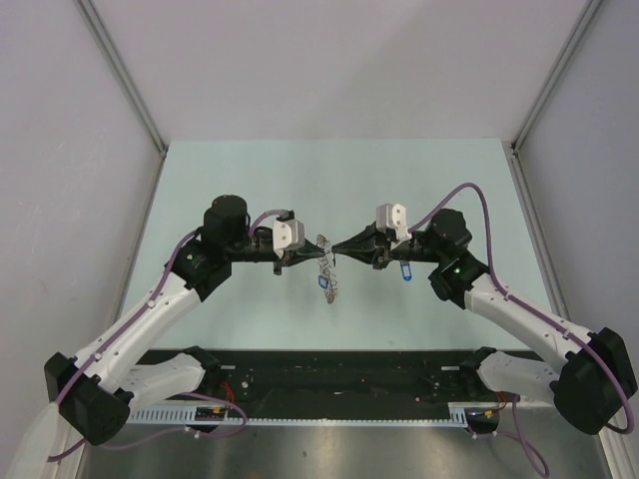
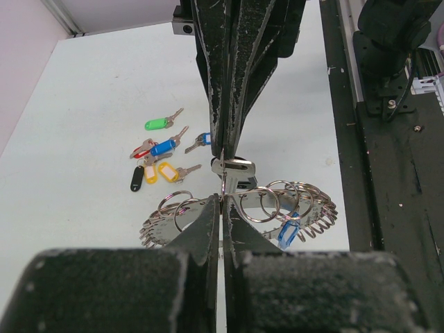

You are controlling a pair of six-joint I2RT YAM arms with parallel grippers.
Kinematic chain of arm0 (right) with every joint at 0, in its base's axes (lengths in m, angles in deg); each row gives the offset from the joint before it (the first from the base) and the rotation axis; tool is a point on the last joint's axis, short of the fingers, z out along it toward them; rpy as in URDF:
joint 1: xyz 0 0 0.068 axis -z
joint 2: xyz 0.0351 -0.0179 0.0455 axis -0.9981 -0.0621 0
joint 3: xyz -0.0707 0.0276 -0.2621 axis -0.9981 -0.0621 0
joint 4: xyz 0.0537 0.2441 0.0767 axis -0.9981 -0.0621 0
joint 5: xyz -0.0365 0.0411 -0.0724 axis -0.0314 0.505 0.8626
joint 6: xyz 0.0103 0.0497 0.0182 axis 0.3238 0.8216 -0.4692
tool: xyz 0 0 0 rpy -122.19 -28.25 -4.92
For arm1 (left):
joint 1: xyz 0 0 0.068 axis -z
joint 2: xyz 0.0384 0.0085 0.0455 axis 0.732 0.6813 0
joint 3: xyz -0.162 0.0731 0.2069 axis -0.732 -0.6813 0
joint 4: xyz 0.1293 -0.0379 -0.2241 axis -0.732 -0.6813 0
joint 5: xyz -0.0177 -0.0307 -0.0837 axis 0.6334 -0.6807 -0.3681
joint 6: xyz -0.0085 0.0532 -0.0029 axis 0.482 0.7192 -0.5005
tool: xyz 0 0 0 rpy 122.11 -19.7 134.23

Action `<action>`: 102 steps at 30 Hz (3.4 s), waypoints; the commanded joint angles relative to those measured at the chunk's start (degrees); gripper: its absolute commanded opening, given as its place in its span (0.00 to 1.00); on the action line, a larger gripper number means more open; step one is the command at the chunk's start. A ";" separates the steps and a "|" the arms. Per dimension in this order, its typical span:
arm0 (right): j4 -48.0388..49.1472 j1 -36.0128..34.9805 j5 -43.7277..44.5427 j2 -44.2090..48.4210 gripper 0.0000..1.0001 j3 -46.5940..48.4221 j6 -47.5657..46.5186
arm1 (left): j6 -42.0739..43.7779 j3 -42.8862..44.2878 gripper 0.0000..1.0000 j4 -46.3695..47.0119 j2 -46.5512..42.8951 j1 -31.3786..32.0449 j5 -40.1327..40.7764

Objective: Put the keys on the keyring

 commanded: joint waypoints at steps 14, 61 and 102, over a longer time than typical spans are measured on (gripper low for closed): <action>2.03 -0.58 -0.30 -0.50 0.00 2.24 -0.74 | 0.26 0.12 0.00 3.50 -0.67 0.25 -1.25; -8.43 -2.43 4.62 1.43 0.00 2.33 -9.18 | -13.27 -0.14 0.00 10.35 -1.02 0.08 1.73; -10.19 -2.95 10.16 3.10 0.33 2.24 -8.30 | -19.42 -4.18 0.00 18.96 -3.21 -0.54 3.49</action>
